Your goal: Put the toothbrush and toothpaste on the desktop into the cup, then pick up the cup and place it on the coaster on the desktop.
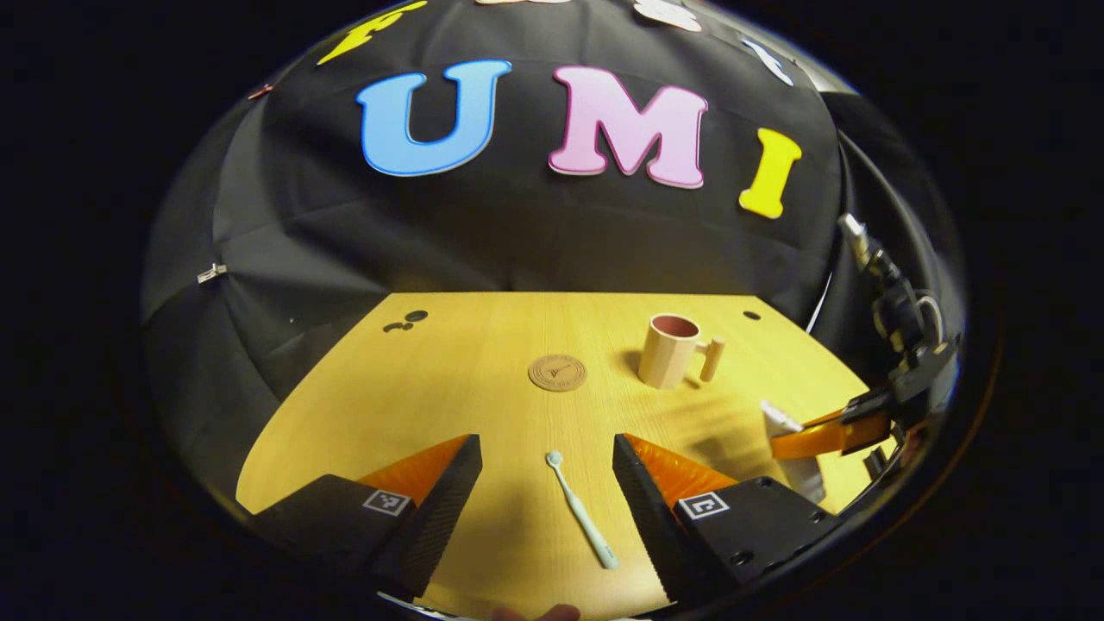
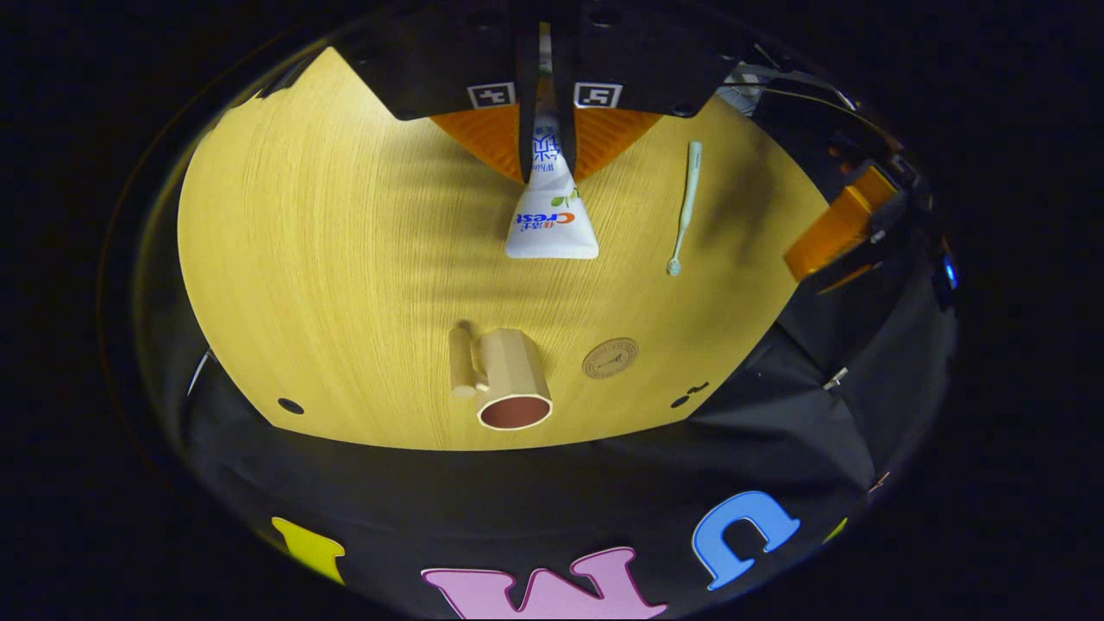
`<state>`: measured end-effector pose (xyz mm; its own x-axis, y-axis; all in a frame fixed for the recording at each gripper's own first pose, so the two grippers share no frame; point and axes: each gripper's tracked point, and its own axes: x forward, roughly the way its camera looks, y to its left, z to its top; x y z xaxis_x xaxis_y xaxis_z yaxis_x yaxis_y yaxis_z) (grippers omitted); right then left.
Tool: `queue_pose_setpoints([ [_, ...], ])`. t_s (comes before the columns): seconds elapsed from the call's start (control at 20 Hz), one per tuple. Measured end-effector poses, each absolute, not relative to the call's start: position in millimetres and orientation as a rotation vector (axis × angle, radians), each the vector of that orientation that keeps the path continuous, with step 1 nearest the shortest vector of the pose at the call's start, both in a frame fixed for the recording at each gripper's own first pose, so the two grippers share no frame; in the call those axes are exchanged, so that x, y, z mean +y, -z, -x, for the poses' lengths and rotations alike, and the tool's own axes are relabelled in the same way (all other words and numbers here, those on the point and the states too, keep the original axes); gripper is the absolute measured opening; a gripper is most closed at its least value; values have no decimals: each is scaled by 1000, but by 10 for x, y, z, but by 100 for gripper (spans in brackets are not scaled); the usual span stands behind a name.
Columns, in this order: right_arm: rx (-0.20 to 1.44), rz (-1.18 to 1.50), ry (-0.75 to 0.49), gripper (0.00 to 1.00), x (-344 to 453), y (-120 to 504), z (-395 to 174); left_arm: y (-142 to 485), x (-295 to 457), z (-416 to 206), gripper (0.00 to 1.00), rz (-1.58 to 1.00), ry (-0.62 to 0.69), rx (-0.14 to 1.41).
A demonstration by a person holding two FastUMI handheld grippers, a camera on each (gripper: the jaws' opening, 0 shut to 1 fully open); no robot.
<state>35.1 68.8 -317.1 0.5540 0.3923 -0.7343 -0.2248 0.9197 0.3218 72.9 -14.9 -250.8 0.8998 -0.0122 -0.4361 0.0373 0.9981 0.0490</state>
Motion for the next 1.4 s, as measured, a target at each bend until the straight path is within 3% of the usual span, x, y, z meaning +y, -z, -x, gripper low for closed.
queue_pose_setpoints([
  [0.2, 863, -254, -397, 10, 500, 2936, -464, 3022, -318, -943, 97, -58, -1, 539],
  [0.45, 826, -238, -433, 10, 225, 2827, -580, 3464, -261, -1019, 95, -10, -125, 651],
  [0.9, 831, -243, -434, 10, -78, 2910, -697, 3771, -230, -1011, 95, -21, -201, 727],
  [1.2, 836, -242, -436, 10, -154, 2973, -747, 3787, -279, -1010, 96, 11, -186, 716],
  [1.25, 835, -240, -438, 10, -150, 2973, -743, 3810, -264, -1020, 84, 4, -185, 716],
  [1.35, 838, -238, -439, 10, -160, 2983, -739, 3863, -276, -1075, 79, -9, -179, 714],
  [1.4, 839, -240, -437, 10, -160, 2986, -740, 3829, -259, -1044, 66, -19, -194, 710],
])
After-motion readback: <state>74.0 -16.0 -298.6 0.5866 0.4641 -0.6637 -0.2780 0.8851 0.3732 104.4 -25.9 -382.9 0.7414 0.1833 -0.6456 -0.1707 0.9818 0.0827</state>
